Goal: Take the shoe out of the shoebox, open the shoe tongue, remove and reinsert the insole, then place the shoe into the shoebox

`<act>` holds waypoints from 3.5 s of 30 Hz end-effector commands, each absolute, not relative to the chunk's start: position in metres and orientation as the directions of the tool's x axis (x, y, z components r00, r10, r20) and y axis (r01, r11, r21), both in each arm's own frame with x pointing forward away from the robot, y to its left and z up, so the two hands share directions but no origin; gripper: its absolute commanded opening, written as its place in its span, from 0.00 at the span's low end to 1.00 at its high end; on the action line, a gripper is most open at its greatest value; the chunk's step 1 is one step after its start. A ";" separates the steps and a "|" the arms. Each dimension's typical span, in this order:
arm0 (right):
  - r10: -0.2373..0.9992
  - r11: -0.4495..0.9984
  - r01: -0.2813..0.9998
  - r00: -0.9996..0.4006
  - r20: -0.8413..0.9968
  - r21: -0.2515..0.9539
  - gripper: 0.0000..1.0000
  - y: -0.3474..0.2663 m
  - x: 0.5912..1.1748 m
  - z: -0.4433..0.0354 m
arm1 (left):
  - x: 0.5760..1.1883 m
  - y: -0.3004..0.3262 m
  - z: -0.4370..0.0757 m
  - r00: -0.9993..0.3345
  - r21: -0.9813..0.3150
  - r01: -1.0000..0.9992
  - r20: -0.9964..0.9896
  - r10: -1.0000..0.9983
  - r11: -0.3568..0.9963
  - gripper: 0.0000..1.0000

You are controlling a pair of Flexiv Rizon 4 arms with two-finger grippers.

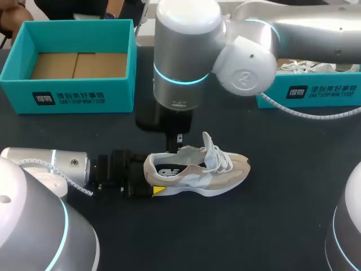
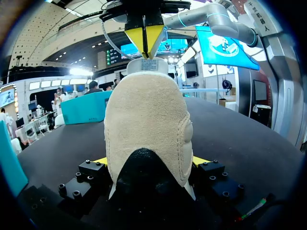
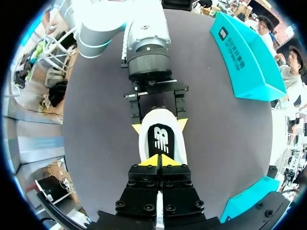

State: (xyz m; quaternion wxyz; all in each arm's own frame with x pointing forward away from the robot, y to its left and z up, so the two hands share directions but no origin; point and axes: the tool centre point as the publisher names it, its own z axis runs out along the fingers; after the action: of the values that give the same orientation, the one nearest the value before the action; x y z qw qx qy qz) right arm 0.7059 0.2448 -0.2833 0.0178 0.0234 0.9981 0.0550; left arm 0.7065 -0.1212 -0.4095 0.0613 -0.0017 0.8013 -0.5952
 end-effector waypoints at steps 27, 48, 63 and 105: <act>0.051 0.997 0.049 -0.998 -0.027 0.062 0.00 0.241 0.693 -0.321 | 0.705 -0.122 -0.409 -0.992 -0.953 0.071 -0.097 -0.077 0.294 0.00; 0.034 0.999 0.034 -0.999 0.023 0.007 0.00 0.226 0.707 -0.363 | 0.705 -0.122 -0.409 -0.992 -0.953 0.071 -0.097 -0.077 0.294 0.00; 0.061 0.996 0.064 -0.996 -0.059 -0.055 0.26 0.211 0.728 -0.379 | 0.705 -0.122 -0.409 -0.992 -0.953 0.071 -0.097 -0.077 0.294 0.00; -0.109 0.967 -0.076 -0.986 0.124 0.244 0.00 0.236 0.700 -0.304 | 0.705 -0.122 -0.409 -0.992 -0.953 0.071 -0.097 -0.077 0.294 0.00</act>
State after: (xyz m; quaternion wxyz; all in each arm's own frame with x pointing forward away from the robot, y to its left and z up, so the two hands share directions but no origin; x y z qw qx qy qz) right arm 0.6961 0.2359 -0.3229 -0.0682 -0.0419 0.9893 0.1217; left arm 0.7055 -0.1199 -0.4071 0.0615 -0.0012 0.8004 -0.5963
